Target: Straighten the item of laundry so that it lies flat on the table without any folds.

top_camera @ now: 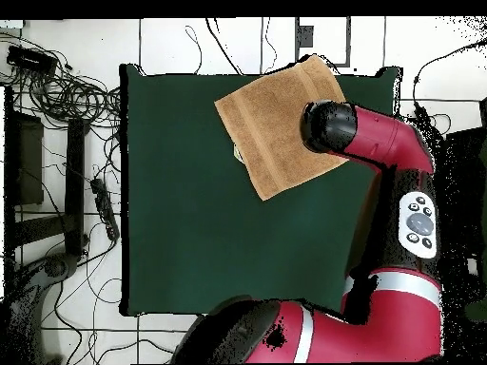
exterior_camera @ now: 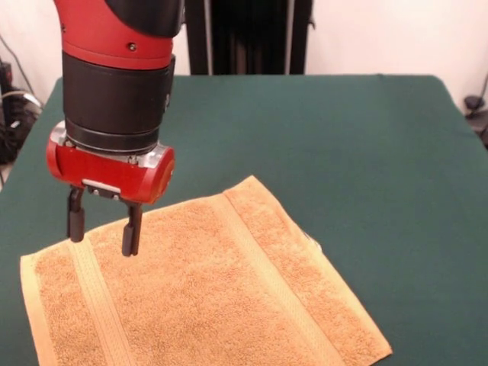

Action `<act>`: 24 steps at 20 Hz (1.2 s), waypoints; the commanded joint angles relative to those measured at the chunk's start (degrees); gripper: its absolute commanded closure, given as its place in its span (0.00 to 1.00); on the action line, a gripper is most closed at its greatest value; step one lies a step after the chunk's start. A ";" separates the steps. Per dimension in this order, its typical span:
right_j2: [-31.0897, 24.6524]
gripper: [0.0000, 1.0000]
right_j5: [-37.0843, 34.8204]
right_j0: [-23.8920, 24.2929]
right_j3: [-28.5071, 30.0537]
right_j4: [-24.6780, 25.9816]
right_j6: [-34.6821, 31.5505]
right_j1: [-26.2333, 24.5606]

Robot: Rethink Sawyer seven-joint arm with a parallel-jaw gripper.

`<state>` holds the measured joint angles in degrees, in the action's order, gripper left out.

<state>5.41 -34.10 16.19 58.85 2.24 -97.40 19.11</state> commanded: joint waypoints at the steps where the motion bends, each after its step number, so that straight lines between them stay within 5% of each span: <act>1: -8.79 0.00 -2.34 -0.24 0.21 3.40 7.05 -2.13; 24: -9.44 0.00 -5.16 -1.79 1.27 4.63 -0.04 -1.35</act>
<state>2.33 -34.10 16.85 57.80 6.91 -97.40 18.88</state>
